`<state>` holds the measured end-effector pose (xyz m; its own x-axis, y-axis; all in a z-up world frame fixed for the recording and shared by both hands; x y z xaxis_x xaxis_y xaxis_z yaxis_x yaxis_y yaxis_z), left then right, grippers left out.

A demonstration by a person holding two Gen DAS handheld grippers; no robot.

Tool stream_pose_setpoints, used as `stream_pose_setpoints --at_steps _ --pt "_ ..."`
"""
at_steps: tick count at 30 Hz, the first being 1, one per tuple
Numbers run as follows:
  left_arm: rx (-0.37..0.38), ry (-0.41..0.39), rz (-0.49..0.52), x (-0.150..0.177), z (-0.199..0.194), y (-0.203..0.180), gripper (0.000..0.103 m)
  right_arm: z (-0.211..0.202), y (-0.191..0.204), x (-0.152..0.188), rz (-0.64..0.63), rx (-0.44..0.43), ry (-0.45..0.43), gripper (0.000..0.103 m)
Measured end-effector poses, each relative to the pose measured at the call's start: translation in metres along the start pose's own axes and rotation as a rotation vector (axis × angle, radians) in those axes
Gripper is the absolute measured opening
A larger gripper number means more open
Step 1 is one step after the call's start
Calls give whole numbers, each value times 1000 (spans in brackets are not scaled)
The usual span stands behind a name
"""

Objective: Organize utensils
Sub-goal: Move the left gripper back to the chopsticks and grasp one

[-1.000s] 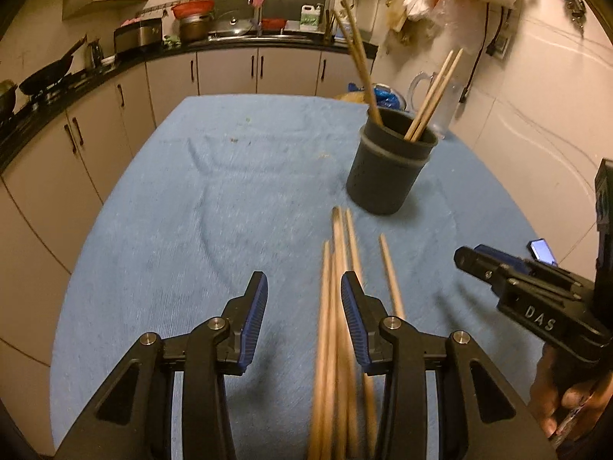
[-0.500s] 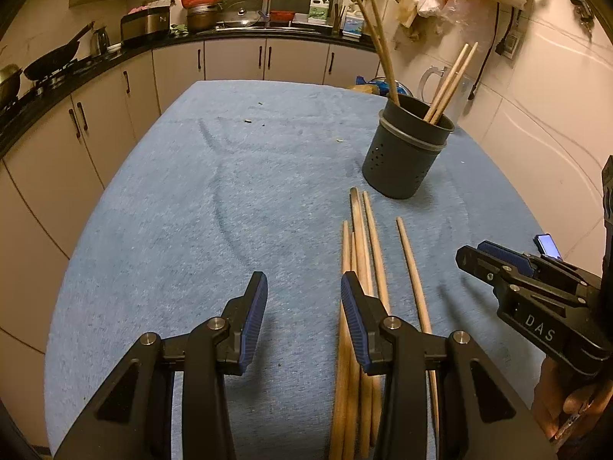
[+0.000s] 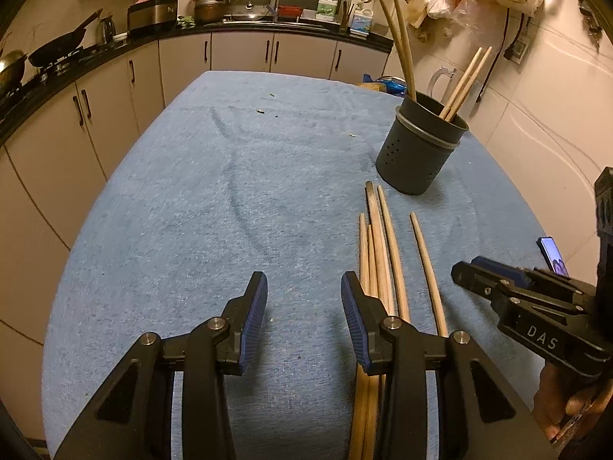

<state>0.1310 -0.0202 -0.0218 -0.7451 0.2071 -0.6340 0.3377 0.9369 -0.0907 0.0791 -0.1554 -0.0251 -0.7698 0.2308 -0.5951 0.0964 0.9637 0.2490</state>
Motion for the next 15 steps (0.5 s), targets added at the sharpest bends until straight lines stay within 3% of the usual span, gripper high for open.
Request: stream_pose_setpoints --at_steps 7,13,15 --pt "15 33 -16 2 6 6 38 13 -8 1 79 -101 78 30" --pt "42 62 -26 2 11 8 38 30 1 -1 41 -78 116 30" --pt "63 85 -12 1 14 5 38 33 6 -3 7 -60 122 21"
Point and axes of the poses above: each gripper's, at about its wrist camera, not at the fingertips, and z roughly the way its jaws point, y to its left, x to its underside, the point moved 1 cm from there along z, roughly the way its jaws point, and after that the axes turned 5 degrees about -x, right-handed, at the moved point
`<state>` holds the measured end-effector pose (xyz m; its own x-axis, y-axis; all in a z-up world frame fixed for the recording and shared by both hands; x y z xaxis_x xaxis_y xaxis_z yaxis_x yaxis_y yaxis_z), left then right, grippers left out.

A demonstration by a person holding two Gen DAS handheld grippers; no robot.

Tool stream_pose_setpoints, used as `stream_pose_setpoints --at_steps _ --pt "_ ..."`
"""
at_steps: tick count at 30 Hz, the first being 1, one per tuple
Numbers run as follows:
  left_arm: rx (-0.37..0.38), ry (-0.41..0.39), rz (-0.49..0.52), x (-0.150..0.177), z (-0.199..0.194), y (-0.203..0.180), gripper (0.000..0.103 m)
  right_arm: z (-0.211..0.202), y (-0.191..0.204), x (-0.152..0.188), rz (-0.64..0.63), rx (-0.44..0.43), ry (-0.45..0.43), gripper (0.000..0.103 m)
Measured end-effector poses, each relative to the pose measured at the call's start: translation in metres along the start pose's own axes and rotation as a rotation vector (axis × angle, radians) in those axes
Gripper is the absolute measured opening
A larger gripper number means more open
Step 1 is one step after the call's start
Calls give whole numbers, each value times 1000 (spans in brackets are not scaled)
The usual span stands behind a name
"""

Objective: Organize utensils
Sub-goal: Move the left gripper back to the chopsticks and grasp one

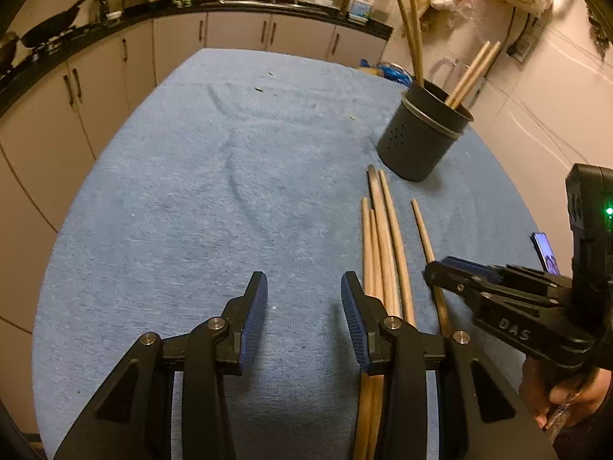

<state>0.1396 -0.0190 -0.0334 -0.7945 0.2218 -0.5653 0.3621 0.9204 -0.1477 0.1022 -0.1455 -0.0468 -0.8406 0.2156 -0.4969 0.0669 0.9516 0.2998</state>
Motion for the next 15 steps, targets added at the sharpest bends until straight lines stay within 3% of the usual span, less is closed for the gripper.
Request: stream_pose_setpoints --at_steps 2,8,15 --pt "19 20 14 -1 4 -5 38 2 4 -1 -41 34 10 12" --pt "62 92 83 -5 20 -23 38 -5 -13 -2 -69 91 23 9" --pt "-3 106 174 -7 31 -46 34 -16 -37 0 -34 81 24 9"
Point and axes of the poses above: each gripper's, at about its wrist camera, not at the fingertips, and z roughly the way its jaws point, y to its left, x to its underside, the point moved 1 cm from there along z, roughly the way its jaws point, and after that the axes turned 5 degrees about -x, right-handed, at the moved point
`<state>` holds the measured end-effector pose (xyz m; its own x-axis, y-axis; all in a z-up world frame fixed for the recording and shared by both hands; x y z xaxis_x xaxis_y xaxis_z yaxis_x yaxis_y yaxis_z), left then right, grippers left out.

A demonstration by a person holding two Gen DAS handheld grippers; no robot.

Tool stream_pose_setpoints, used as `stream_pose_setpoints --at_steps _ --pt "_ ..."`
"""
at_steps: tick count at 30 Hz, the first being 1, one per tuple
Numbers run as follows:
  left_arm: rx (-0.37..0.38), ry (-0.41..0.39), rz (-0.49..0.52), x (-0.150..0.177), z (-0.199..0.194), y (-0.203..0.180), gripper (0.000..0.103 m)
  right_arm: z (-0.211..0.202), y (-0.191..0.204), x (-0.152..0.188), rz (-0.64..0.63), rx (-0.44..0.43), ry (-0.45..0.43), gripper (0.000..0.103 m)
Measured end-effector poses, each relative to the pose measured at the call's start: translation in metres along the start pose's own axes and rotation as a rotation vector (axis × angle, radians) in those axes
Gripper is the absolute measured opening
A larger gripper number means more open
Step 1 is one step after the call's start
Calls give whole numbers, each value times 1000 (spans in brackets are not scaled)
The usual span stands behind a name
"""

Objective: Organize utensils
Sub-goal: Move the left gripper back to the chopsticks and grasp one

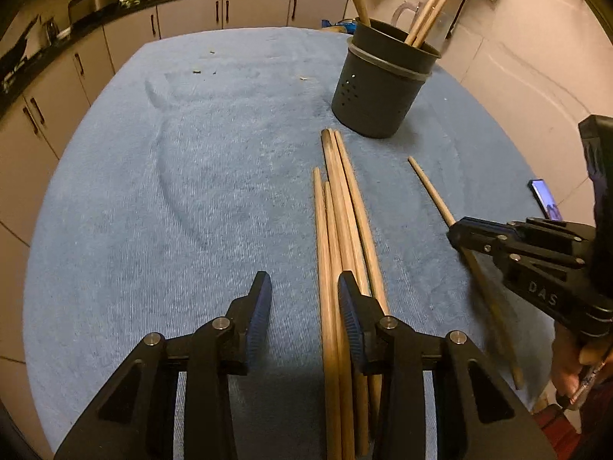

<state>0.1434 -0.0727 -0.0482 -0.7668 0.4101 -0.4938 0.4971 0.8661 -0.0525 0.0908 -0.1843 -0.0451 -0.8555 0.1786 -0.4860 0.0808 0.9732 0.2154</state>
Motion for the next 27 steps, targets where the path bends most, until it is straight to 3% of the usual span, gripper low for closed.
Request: stream_pose_setpoints --at_steps 4,11,18,21,23,27 --pt "-55 3 9 -5 3 1 32 -2 -1 1 -5 -9 3 9" --pt "-69 22 17 -6 6 4 30 -2 -4 1 -6 -21 21 9" --pt "-141 56 45 -24 20 -6 28 3 -1 -10 1 -3 41 9" --pt "-162 68 44 -33 25 -7 20 9 -4 -22 5 9 55 10" --pt "-171 74 38 -38 28 -5 7 17 -6 -30 16 3 82 11" --pt "-163 74 25 -41 28 -1 6 22 -7 -39 25 -10 83 8"
Point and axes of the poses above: each gripper's, at about its wrist camera, not at the fingertips, and z roughly the way its jaws point, y to its left, x to its underside, the point moved 1 cm from there along z, roughly the way its jaws point, and after that the axes turned 5 degrees about -x, right-handed, at the moved point
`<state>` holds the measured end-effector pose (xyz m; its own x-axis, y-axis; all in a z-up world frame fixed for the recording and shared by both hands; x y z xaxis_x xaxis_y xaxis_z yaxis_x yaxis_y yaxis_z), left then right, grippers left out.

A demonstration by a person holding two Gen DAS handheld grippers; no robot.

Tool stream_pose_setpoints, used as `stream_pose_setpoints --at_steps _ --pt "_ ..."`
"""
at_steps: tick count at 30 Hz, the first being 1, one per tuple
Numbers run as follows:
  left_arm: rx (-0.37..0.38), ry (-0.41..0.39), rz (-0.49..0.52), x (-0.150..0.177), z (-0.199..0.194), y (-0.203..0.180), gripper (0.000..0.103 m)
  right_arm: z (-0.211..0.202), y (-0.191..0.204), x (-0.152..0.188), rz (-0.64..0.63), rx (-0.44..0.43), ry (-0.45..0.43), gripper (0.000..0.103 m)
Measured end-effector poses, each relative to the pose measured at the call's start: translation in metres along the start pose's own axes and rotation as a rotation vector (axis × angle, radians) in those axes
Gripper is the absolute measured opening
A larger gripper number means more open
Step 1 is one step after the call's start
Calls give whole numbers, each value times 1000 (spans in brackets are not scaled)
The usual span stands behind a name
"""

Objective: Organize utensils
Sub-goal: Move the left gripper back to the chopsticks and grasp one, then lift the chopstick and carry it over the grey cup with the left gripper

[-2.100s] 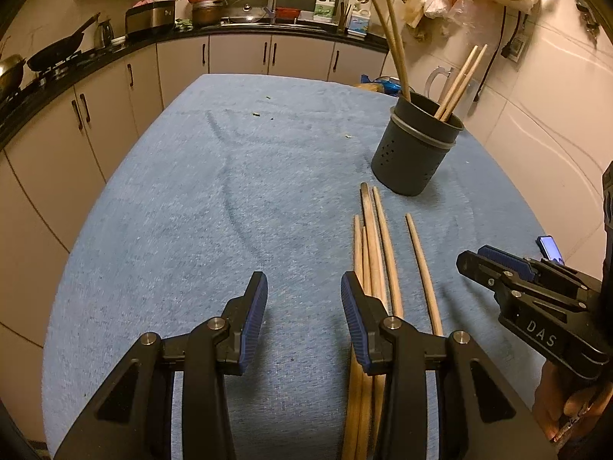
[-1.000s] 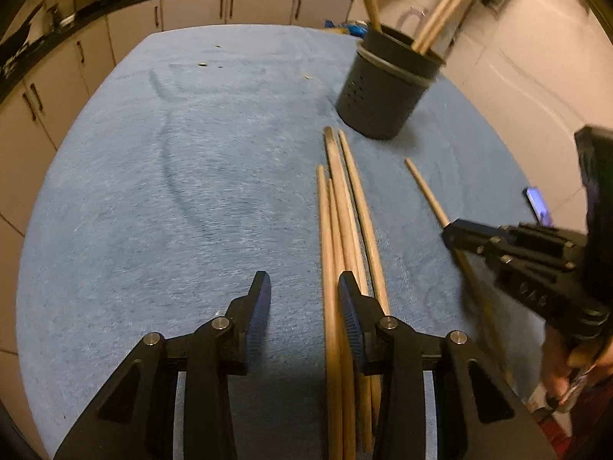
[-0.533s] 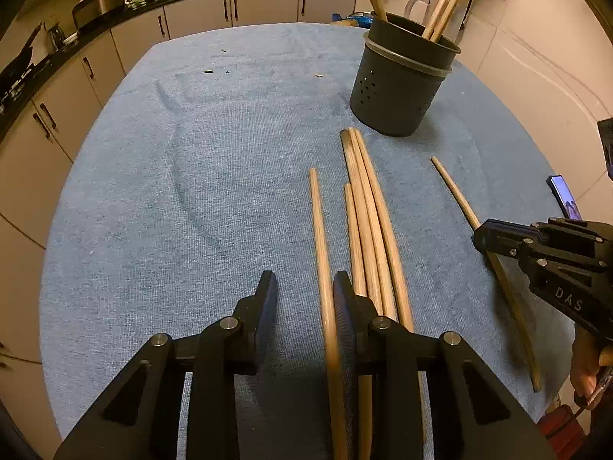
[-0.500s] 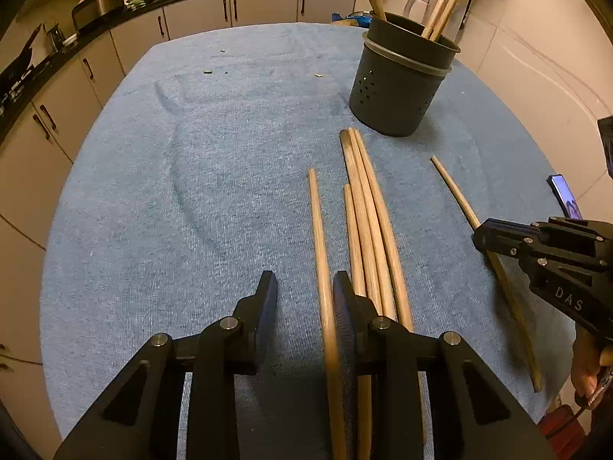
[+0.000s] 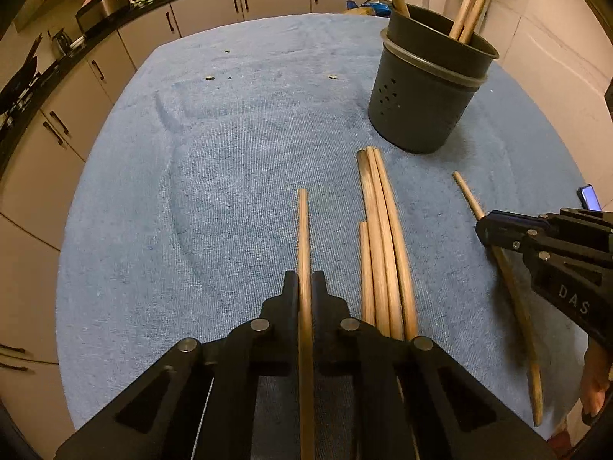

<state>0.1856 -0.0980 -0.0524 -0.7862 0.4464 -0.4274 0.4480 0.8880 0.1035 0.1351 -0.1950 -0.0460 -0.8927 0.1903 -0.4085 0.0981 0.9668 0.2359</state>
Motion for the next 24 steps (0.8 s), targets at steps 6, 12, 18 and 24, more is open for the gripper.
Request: stream_pose_setpoints --at_steps 6,12,18,24 --pt "61 -59 -50 4 -16 12 6 -10 1 4 12 -61 -48 7" --pt "104 -173 -108 2 -58 26 6 -46 10 6 -7 -104 -176 7" --pt "109 -293 -139 3 -101 35 6 -84 21 14 -36 -137 -313 7" --pt "122 -377 -161 4 -137 37 6 -113 27 19 -47 -164 -422 7"
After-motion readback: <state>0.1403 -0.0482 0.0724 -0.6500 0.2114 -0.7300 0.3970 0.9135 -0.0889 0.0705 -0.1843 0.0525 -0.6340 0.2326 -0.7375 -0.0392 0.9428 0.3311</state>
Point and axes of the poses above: each gripper's, at about its wrist camera, not at the fingertips, and z roughly the way its jaws point, y to its left, x to its underside, the point moved 1 cm from there along z, roughly the way its jaws point, and after that the axes turned 5 degrees about -x, right-handed, at the moved point
